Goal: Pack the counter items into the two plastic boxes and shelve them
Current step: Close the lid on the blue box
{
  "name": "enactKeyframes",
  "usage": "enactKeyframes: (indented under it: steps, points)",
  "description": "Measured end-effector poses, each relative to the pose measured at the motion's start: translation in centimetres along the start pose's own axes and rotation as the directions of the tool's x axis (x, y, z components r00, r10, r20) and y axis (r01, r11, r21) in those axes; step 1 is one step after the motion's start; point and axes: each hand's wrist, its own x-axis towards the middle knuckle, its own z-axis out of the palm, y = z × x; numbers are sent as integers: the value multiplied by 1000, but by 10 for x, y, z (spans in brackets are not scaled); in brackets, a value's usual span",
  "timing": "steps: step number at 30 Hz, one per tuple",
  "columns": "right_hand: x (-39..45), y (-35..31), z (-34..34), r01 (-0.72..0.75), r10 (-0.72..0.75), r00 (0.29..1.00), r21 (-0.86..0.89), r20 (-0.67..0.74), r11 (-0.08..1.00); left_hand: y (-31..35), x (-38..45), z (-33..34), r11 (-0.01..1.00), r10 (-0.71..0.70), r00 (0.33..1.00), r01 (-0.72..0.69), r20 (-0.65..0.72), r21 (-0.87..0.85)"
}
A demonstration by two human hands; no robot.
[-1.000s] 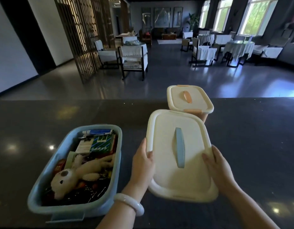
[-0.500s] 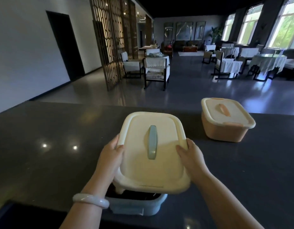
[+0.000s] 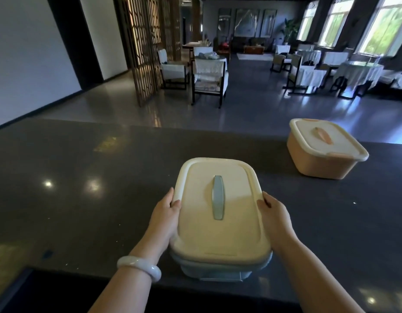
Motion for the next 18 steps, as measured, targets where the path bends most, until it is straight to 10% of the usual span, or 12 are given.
enactKeyframes:
  steps: [10, 15, 18]
  points:
    - [-8, 5, -1, -7, 6, 999, 33, 32, 999, -21, -6, 10, 993, 33, 999, -28, 33, -117]
    - [-2, 7, 1, -33, 33, 999, -54, -2, 998, -11, -6, 5, 952, 147, 981, -175, 124, 251]
    - [-18, 4, -2, 100, -127, 990, -317, -67, 943, -5, -10, -3, 745, 473, 867, -488, 157, 454]
